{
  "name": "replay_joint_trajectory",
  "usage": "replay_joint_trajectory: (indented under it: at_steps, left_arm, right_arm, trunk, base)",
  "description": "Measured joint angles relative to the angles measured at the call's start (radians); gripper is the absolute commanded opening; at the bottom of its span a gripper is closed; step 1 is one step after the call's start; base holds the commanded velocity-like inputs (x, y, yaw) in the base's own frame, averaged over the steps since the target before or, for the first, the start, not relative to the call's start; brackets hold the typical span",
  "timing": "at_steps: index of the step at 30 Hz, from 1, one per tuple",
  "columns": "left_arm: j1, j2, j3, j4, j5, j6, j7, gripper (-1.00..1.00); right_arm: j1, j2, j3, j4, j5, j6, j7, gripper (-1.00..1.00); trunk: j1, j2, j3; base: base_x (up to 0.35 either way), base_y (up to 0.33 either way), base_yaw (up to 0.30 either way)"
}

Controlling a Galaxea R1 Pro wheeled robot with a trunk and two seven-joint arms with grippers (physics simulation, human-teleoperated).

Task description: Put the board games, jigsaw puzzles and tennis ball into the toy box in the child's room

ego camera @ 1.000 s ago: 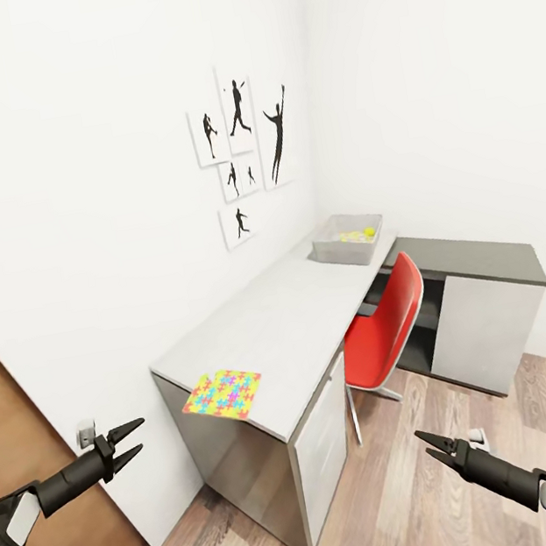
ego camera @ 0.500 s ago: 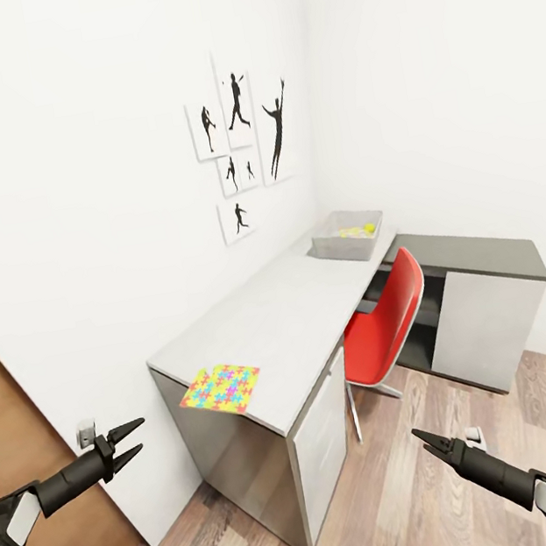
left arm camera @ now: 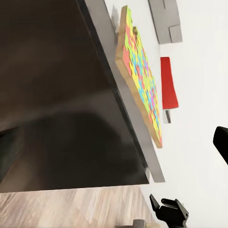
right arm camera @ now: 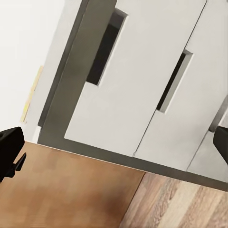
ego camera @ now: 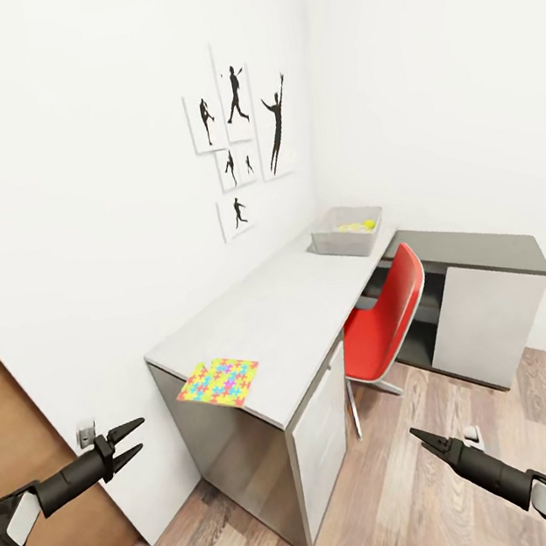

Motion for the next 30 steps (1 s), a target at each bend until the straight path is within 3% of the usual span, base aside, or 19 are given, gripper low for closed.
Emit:
replay_joint_trajectory:
  at_steps: [4, 12, 18, 30]
  left_arm:
    - [0.000, 0.001, 0.000, 0.000, 0.000, 0.000, -0.001, 1.00]
    - [0.001, -0.040, 0.001, -0.016, 0.000, 0.014, -0.045, 1.00]
    - [0.001, -0.041, 0.001, -0.002, 0.000, 0.008, -0.078, 1.00]
    - [0.001, -0.041, -0.001, 0.000, 0.001, 0.009, -0.115, 1.00]
  right_arm:
    - [0.000, 0.001, 0.000, -0.001, 0.000, -0.002, -0.001, 1.00]
    - [0.000, 0.042, -0.003, 0.019, -0.009, -0.019, -0.001, 1.00]
    - [0.000, 0.061, -0.003, 0.016, -0.008, -0.011, -0.017, 1.00]
    - [0.000, 0.065, -0.002, 0.016, -0.008, -0.011, -0.019, 1.00]
  trunk:
    - [0.015, -0.028, -0.013]
    - [0.015, -0.028, -0.013]
    - [0.015, -0.028, -0.013]
    - [0.000, 0.000, 0.000]
  base:
    - [0.000, 0.000, 0.000]
    - [0.000, 0.000, 0.000]
    - [0.000, 0.000, 0.000]
    - [0.000, 0.000, 0.000]
